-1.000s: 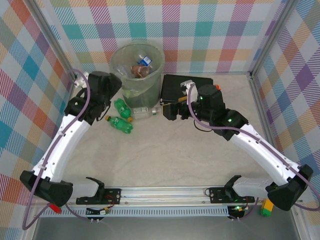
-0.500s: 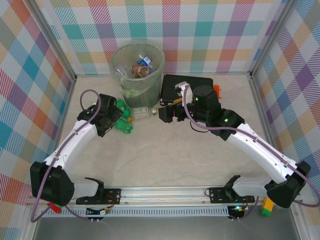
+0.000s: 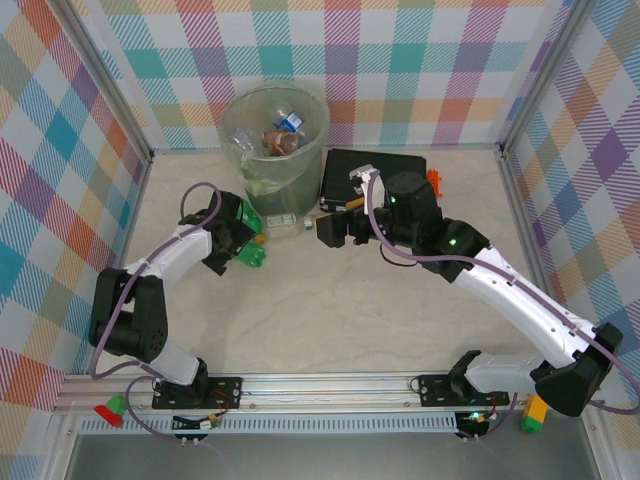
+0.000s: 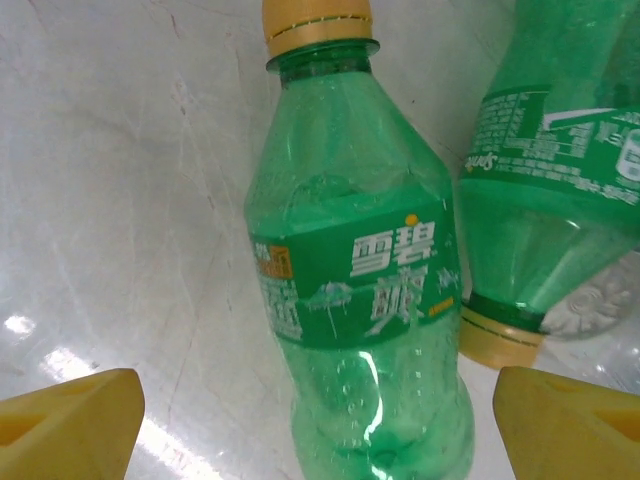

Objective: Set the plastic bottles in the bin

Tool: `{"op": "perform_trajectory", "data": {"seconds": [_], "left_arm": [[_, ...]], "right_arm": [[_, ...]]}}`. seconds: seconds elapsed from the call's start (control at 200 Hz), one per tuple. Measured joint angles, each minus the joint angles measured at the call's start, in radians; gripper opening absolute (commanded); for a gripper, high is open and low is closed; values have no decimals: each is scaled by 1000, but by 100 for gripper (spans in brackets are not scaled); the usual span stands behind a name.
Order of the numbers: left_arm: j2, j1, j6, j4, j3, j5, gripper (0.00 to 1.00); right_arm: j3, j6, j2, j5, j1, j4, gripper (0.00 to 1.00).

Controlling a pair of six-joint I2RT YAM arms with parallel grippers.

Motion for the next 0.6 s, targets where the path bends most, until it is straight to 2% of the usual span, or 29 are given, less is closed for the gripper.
{"op": "perform_trajectory", "data": {"seconds": [0.415, 0.6], "left_arm": [[91, 26, 1, 85, -2, 29, 81], [114, 31, 5, 107, -2, 30, 84]], "right_arm": [[0, -3, -4, 8, 0, -17, 99], [1, -3, -4, 11, 0, -17, 99]]}}
